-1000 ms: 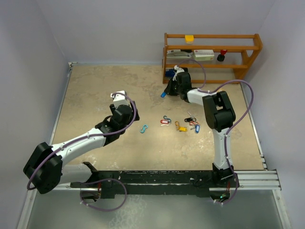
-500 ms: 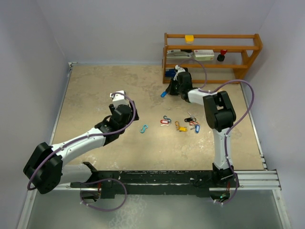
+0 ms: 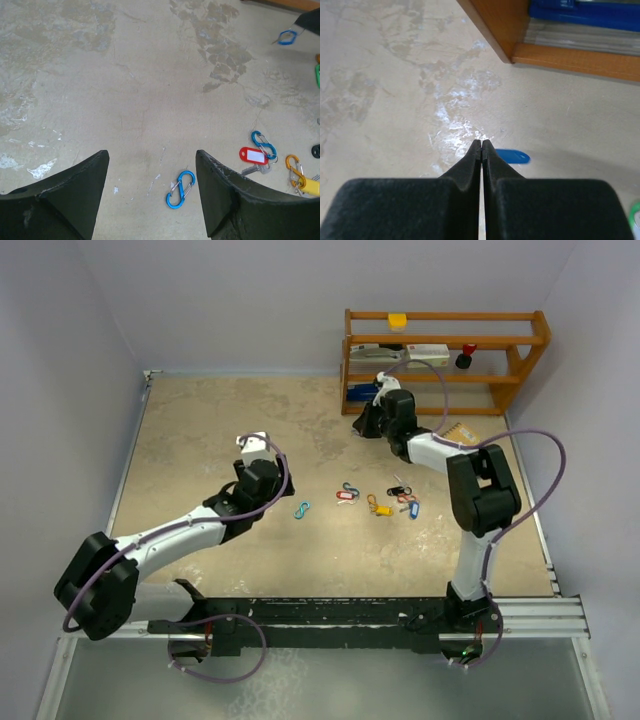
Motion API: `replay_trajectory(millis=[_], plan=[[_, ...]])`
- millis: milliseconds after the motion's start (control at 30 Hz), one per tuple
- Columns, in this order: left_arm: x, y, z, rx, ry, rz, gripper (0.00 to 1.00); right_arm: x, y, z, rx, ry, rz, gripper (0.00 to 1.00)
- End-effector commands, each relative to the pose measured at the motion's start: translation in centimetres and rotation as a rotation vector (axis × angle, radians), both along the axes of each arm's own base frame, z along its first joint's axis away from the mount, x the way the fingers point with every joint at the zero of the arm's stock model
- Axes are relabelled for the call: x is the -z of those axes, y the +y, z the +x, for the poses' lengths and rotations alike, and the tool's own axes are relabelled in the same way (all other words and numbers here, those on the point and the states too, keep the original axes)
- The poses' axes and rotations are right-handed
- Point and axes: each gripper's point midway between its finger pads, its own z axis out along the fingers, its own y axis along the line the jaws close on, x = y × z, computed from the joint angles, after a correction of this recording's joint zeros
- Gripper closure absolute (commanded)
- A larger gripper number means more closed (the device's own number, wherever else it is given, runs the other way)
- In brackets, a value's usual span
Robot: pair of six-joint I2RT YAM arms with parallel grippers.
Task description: Put the keys on the keyring
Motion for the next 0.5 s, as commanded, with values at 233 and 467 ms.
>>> replay_trajectory(millis=[233, 467], plan=[[2.5, -1.9, -0.8, 0.127, 0.071, 0.009, 0.33, -6.3, -1.8, -4.1, -0.013, -0.141, -0.002, 1.0], [4.7, -3.1, -2.3, 0.195, 0.111, 0.035, 0.33, -8.5, -2.5, -7.7, -0.02, -0.167, 0.024, 1.0]])
